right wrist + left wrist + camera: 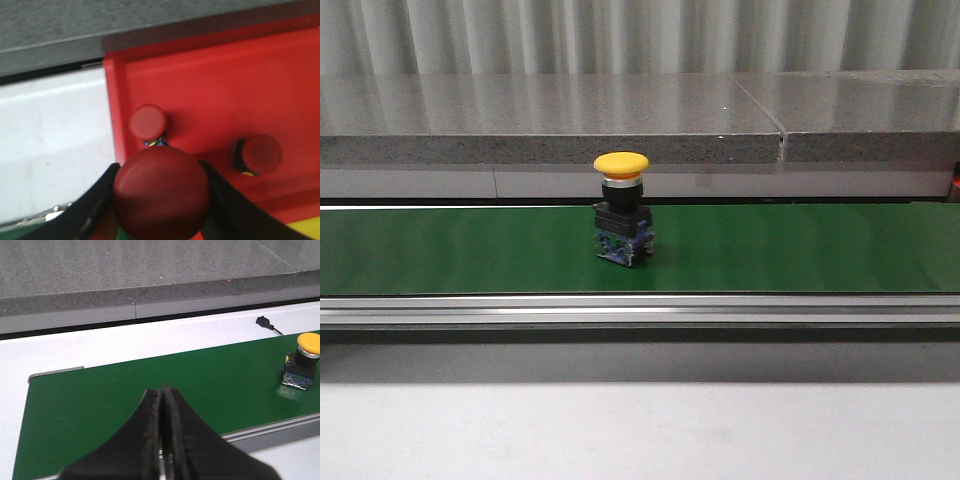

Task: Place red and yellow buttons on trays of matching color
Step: 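Lift the red button and lower it into the red tray, opening the right gripper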

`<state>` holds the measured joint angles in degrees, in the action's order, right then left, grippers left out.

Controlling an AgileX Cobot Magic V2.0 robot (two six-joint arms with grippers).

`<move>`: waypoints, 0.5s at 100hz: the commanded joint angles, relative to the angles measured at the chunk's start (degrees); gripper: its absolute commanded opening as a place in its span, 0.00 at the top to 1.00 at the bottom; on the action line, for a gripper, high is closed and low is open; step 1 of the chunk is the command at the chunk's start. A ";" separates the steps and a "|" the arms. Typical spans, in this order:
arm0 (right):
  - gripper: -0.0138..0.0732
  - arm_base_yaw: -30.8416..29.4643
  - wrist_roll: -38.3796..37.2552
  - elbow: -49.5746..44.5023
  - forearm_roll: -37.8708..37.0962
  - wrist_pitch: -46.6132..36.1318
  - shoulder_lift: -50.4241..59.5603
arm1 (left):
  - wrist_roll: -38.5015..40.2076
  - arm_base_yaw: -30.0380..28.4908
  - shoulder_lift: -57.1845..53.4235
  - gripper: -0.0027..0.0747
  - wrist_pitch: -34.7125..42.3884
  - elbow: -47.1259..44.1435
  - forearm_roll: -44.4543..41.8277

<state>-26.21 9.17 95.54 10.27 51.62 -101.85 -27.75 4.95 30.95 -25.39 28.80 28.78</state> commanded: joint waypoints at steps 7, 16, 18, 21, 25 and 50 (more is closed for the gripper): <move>0.76 -3.47 -1.02 10.86 0.31 0.97 -5.52 | 0.36 0.47 0.06 0.99 3.33 1.59 1.26; 0.76 -4.44 -1.07 14.91 0.37 1.70 -9.30 | 0.36 0.47 0.06 0.99 3.43 1.59 1.26; 0.76 -4.52 -1.07 15.58 0.37 1.70 -10.02 | 0.36 0.47 0.06 0.99 3.43 1.59 1.26; 0.76 -4.56 -1.07 16.36 0.37 1.64 -10.86 | 0.36 0.47 0.06 0.99 3.43 1.59 1.26; 0.76 -4.56 -1.07 17.22 0.89 1.41 -11.95 | 0.36 0.47 0.06 0.99 3.43 1.59 1.26; 0.76 -4.02 -1.00 17.52 4.58 -3.21 -15.92 | 0.36 0.47 0.06 0.99 3.43 1.59 1.26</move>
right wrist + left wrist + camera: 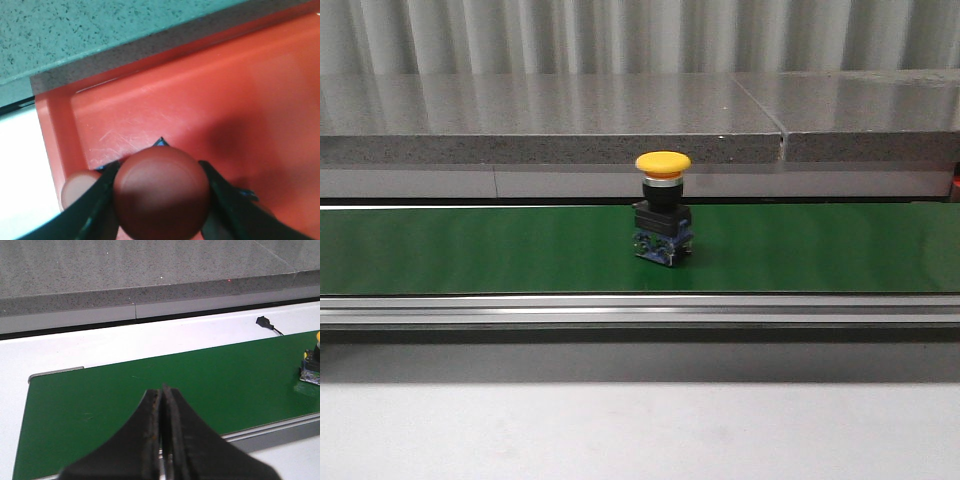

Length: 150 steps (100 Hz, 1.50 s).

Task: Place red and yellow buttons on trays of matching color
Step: 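Lift the red button and lower it into the red tray, opening the right gripper, then move the right gripper above the yellow button on the belt and grasp it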

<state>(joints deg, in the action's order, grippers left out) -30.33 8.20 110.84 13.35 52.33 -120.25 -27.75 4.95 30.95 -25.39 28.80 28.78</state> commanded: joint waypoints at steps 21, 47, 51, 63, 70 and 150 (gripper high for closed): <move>0.76 0.10 0.11 2.49 1.56 -4.57 -0.79 | 0.36 0.47 0.06 0.99 3.43 1.59 1.26; 0.76 0.10 0.11 2.49 1.56 -5.11 -3.73 | 0.36 0.47 0.06 0.99 3.43 1.59 1.26; 0.76 0.10 0.11 2.49 1.56 -5.11 -3.99 | 0.36 0.47 0.06 0.99 3.43 1.59 1.26; 0.69 0.10 0.11 2.49 1.56 -5.16 -4.53 | 0.36 0.47 0.06 0.99 3.43 1.59 1.26; 0.60 0.04 0.11 2.49 1.56 -5.52 -4.53 | 0.36 0.47 0.06 0.99 3.43 1.59 1.26; 0.23 -0.29 0.16 6.97 3.05 2.00 6.66 | 0.36 0.47 0.06 0.99 3.43 1.59 1.26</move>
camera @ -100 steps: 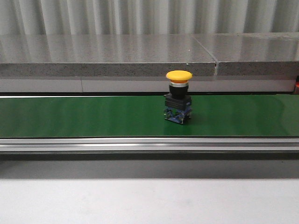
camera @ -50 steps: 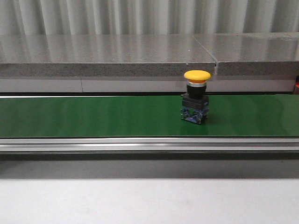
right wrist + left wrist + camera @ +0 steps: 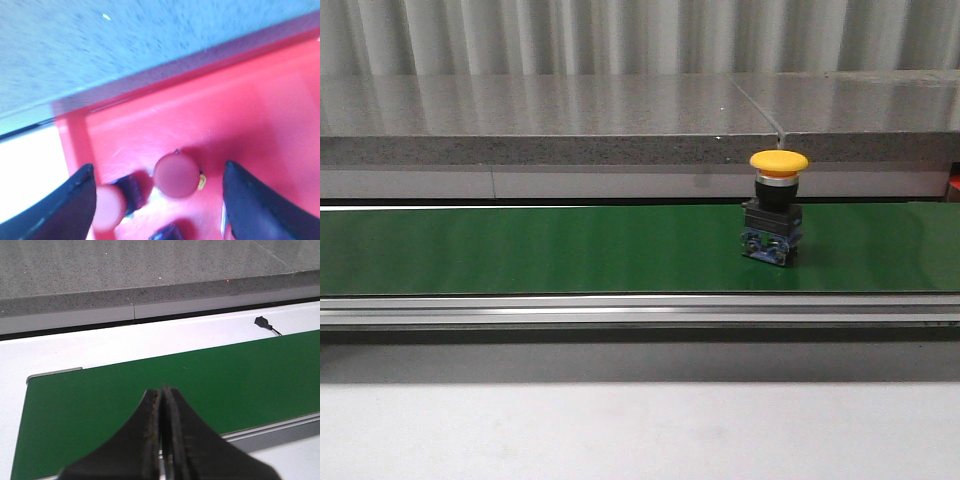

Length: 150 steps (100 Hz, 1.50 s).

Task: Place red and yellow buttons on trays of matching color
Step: 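Move the right gripper above the yellow button on the belt and grasp it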

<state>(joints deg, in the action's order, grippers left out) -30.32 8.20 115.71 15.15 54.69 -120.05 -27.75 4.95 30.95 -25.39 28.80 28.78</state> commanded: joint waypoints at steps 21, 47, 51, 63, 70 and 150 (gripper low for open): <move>0.23 0.67 0.91 2.10 1.26 5.94 14.08 | 0.36 0.47 0.06 0.99 3.43 1.59 1.26; 0.23 4.62 3.35 -3.49 1.26 11.02 24.92 | 0.36 0.47 0.06 0.99 3.43 1.59 1.26; 0.23 5.32 3.50 -5.58 1.26 11.27 26.50 | 0.36 0.47 0.06 0.99 3.43 1.59 1.26; 0.23 6.87 3.87 -13.28 1.26 10.79 32.02 | 0.36 0.47 0.06 0.99 3.43 1.59 1.26; 0.23 7.79 3.91 -18.40 1.26 10.03 35.18 | 0.36 0.47 0.06 0.99 3.43 1.59 1.26; 0.23 25.20 15.38 -54.60 1.34 -0.72 46.43 | 0.36 0.47 0.06 0.99 3.43 1.59 1.26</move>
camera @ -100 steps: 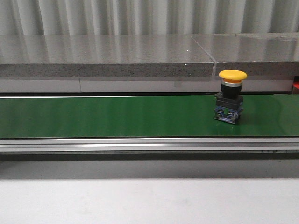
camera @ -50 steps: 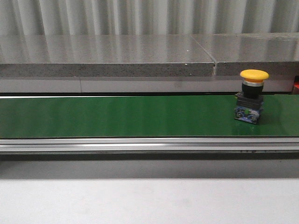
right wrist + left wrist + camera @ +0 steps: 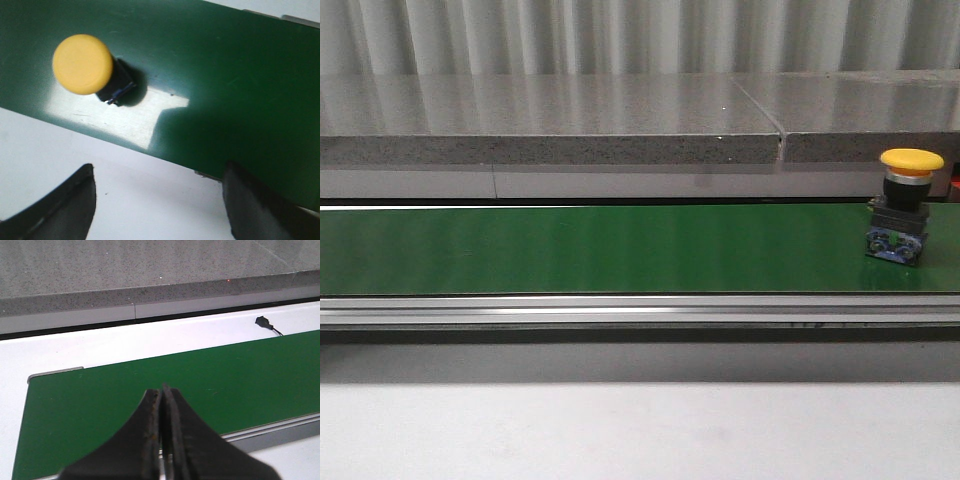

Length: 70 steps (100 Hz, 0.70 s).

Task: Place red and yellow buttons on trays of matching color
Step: 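Move the right gripper above the yellow button on the belt and grasp it, then lift the yellow button and lower it into the yellow tray, opening the right gripper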

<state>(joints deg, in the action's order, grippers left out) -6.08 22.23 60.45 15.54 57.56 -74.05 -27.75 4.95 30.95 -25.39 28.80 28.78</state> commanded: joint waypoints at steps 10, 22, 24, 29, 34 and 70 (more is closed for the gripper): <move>0.23 1.50 1.42 0.67 1.25 -4.79 -1.62 | 0.36 0.47 0.06 0.99 3.43 1.59 1.26; 0.23 1.78 2.52 0.67 2.95 -5.22 -4.34 | 0.36 0.47 0.06 0.99 3.43 1.59 1.26; 0.23 1.78 2.96 0.67 3.53 -5.27 -4.85 | 0.36 0.47 0.06 0.99 3.43 1.59 1.26; 0.23 1.78 4.00 0.67 4.78 -5.42 -5.90 | 0.36 0.47 0.06 0.99 3.43 1.59 1.26; 0.23 1.78 5.18 0.78 6.09 -5.52 -6.85 | 0.36 0.47 0.06 0.99 3.43 1.59 1.26; 0.23 1.78 7.06 0.89 8.56 -14.36 -10.80 | 0.36 0.47 0.06 0.99 3.43 1.59 1.26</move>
<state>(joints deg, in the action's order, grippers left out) -4.32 28.52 60.06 22.52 46.74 -85.87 -27.75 4.95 30.95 -25.39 28.80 28.78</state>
